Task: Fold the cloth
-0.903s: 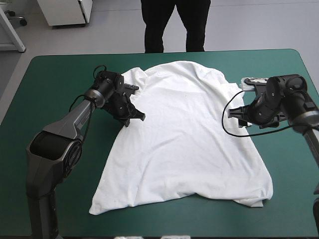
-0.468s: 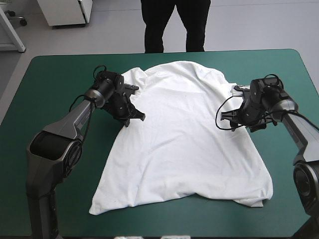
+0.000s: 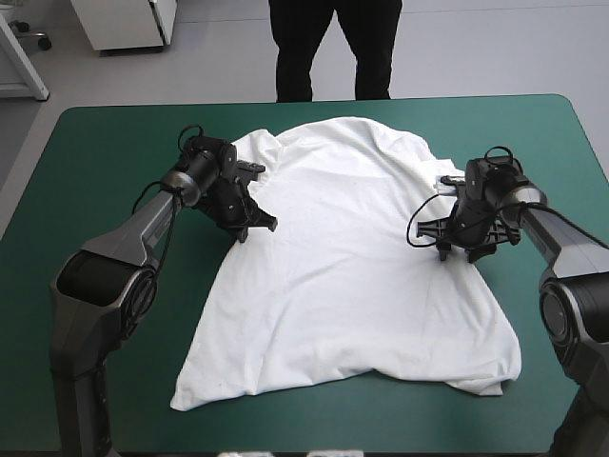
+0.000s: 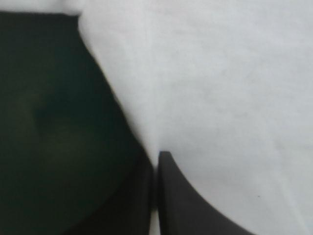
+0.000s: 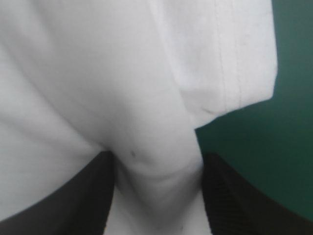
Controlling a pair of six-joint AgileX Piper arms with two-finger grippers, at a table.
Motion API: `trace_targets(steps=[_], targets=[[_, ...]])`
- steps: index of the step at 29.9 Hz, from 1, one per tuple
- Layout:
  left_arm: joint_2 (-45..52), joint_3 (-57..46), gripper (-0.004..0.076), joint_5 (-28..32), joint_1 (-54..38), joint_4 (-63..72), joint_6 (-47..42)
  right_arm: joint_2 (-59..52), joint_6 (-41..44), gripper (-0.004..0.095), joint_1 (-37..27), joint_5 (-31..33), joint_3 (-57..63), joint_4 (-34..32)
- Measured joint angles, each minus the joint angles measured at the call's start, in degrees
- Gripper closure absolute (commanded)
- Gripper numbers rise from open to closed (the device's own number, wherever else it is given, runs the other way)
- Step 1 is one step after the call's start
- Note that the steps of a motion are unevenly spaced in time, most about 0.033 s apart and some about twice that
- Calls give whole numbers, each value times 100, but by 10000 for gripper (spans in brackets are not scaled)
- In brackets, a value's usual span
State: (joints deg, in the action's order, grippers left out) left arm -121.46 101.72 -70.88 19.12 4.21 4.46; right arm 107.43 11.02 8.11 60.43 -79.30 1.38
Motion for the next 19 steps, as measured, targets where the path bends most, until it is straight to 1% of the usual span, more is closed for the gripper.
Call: trace_targets(steps=[2,12,15,19], targets=[[0,0,733,0,0,0,0,5,-6,926,-17,0,-6,41],[168,-80,733,83,0,3,136,-54,-242,925,-16,-11,-9,187],[440,-160,733,88,0,10,162,-222,-258,925,-16,-24,10,187],[1128,-168,733,88,4,67,160,-652,-265,925,-16,10,-50,102]])
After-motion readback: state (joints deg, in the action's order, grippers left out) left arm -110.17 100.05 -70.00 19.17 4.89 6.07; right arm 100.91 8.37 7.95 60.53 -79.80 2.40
